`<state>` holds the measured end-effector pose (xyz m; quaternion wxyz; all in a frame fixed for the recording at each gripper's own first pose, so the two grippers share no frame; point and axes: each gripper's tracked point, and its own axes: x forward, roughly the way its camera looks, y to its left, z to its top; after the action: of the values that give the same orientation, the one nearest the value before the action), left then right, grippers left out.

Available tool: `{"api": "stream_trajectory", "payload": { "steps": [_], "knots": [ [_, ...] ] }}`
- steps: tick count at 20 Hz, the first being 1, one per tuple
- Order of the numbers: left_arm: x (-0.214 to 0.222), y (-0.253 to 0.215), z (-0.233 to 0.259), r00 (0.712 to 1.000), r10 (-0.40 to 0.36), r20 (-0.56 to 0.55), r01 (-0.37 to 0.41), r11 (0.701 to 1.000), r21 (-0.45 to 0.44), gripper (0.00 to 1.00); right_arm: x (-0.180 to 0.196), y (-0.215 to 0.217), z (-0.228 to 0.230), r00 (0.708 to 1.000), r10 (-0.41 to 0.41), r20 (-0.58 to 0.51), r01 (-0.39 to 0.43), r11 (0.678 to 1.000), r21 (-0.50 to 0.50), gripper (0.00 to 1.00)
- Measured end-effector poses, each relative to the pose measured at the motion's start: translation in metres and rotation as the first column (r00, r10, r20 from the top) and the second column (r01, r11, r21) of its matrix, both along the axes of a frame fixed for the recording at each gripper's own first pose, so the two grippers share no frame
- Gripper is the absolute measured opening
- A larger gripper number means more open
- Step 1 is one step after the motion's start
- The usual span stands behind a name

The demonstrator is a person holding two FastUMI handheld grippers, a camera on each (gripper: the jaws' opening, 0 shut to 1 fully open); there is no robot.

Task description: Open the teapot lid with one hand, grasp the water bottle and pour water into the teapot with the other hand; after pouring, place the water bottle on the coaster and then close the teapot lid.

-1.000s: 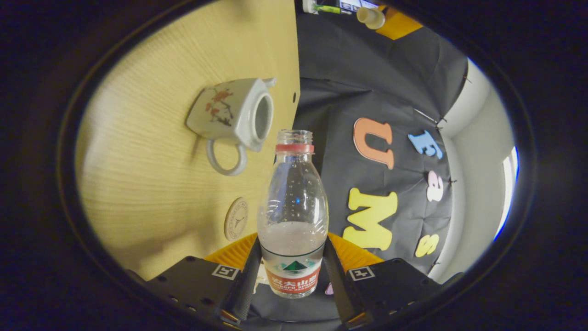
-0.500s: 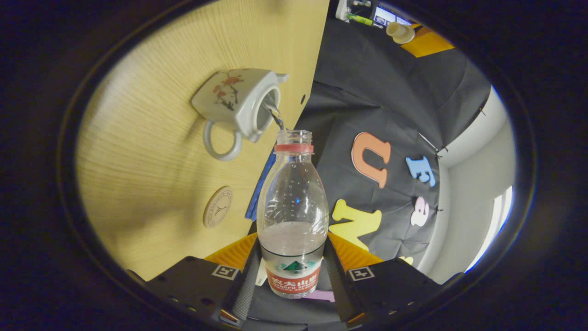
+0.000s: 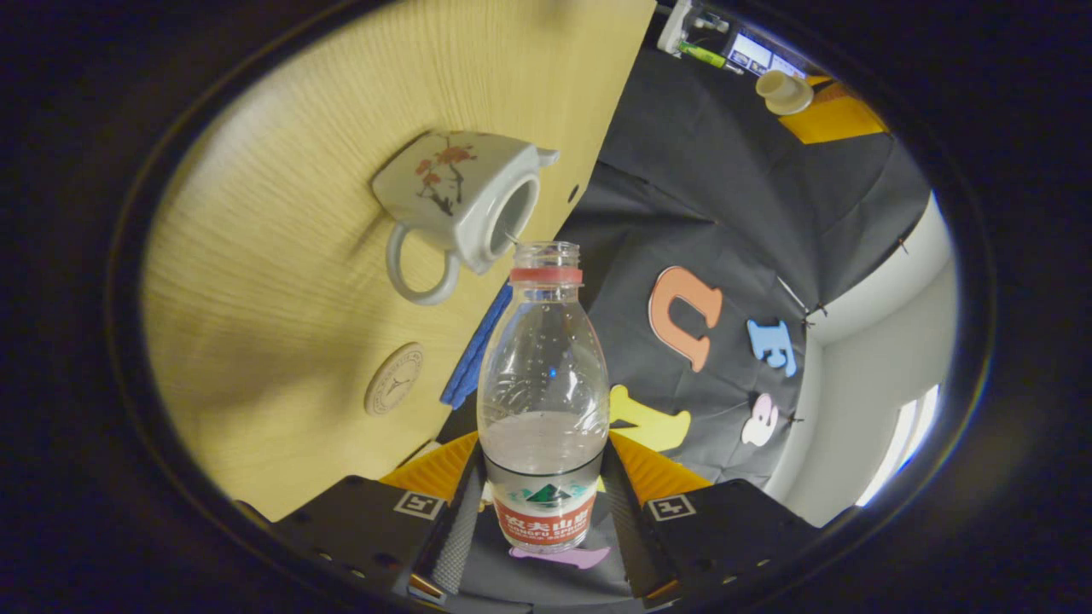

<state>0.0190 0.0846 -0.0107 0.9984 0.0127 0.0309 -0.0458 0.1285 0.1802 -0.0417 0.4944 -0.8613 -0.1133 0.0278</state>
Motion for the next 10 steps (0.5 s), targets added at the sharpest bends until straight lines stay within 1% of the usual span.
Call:
{"api": "stream_trajectory", "payload": {
  "steps": [2,4,9,10],
  "knots": [
    [0.001,-0.001,-0.001,1.0,-0.005,0.0,0.005,1.0,0.002,0.03,0.001,0.002,0.006,1.0,0.007,0.023,-0.007,1.0,-0.018,0.71],
    [0.001,-0.001,-0.002,1.0,-0.008,-0.003,0.008,1.0,0.003,0.03,0.0,0.003,0.009,0.999,0.015,0.035,-0.015,1.0,-0.015,0.71],
    [0.0,-0.001,-0.001,1.0,-0.006,-0.004,0.006,1.0,0.007,0.03,0.004,-0.002,-0.004,0.999,0.002,-0.033,0.001,0.994,0.107,0.71],
    [0.0,-0.001,0.0,1.0,-0.007,-0.002,0.007,1.0,0.004,0.03,0.004,-0.004,-0.008,0.999,0.0,-0.048,0.006,0.991,0.132,0.72]
  ]
}}
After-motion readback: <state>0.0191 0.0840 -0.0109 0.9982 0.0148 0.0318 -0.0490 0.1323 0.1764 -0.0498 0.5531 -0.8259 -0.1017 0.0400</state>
